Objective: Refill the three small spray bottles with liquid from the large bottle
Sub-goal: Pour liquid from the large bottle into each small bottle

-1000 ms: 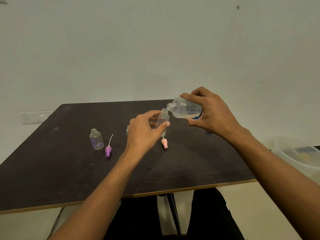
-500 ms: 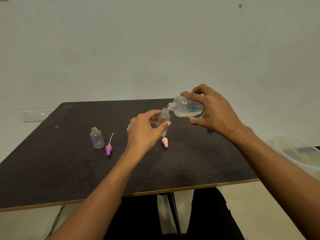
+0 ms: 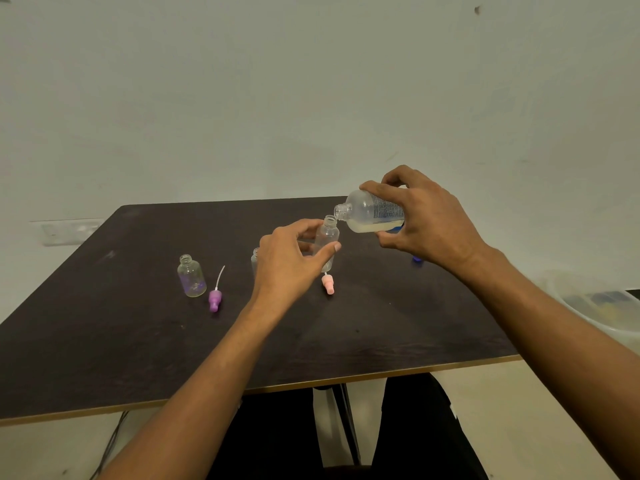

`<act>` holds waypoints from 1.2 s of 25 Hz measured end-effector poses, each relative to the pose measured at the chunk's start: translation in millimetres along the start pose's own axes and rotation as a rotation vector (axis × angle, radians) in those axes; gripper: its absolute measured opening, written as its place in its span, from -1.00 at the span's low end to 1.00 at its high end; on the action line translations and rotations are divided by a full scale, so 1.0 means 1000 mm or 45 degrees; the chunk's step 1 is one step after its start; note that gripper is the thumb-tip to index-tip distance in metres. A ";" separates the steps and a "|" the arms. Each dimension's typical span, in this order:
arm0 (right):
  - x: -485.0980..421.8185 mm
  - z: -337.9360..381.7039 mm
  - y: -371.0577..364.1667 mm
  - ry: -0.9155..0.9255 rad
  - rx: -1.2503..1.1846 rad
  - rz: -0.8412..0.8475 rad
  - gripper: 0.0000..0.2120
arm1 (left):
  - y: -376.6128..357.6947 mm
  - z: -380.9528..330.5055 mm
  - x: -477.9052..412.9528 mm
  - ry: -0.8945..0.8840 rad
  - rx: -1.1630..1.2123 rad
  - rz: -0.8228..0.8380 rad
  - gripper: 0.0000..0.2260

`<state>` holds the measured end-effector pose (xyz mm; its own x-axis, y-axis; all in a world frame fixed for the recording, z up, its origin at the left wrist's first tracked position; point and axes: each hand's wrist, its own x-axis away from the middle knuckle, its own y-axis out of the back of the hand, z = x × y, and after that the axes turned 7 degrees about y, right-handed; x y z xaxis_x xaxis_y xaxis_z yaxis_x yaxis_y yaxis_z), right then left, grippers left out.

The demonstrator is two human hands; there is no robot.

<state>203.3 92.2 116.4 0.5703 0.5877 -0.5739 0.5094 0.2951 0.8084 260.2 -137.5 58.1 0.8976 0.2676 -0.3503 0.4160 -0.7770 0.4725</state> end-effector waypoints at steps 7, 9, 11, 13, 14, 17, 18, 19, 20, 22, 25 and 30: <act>0.000 -0.002 0.002 0.018 0.052 -0.010 -0.29 | -0.002 0.001 0.000 -0.001 -0.006 -0.001 -0.61; 0.000 -0.001 0.002 0.024 0.059 -0.011 -0.30 | -0.002 0.000 0.000 -0.001 -0.010 0.005 -0.62; 0.000 0.000 0.003 0.033 0.064 -0.008 -0.30 | -0.002 0.001 0.000 -0.001 -0.013 0.005 -0.62; 0.000 0.000 0.004 0.039 0.071 -0.009 -0.30 | -0.002 0.001 0.000 -0.003 -0.017 0.004 -0.62; -0.001 0.001 0.004 0.039 0.075 -0.006 -0.29 | -0.002 0.001 0.000 -0.004 -0.022 0.003 -0.61; -0.001 0.001 0.005 0.040 0.079 0.006 -0.28 | -0.003 0.003 -0.001 -0.004 -0.034 0.004 -0.59; -0.001 0.000 0.005 0.041 0.078 0.008 -0.28 | -0.004 0.003 -0.002 -0.004 -0.033 0.006 -0.59; -0.001 0.000 0.005 0.040 0.076 0.011 -0.28 | -0.004 0.003 -0.002 -0.005 -0.031 0.006 -0.59; -0.001 0.000 0.006 0.038 0.073 0.015 -0.27 | -0.004 0.003 -0.002 -0.008 -0.029 0.006 -0.59; -0.001 0.000 0.006 0.036 0.072 0.019 -0.27 | -0.005 0.002 -0.001 -0.009 -0.022 0.007 -0.59; -0.001 -0.001 0.006 0.038 0.082 0.020 -0.26 | -0.005 0.002 -0.001 -0.012 -0.017 0.005 -0.61; 0.000 -0.001 0.007 0.034 0.084 0.017 -0.26 | -0.006 0.002 -0.002 -0.024 -0.017 0.002 -0.61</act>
<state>206.0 95.2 122.6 0.5604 0.6116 -0.5585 0.5434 0.2375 0.8052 255.6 -134.7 54.2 0.8953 0.2557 -0.3647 0.4168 -0.7698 0.4835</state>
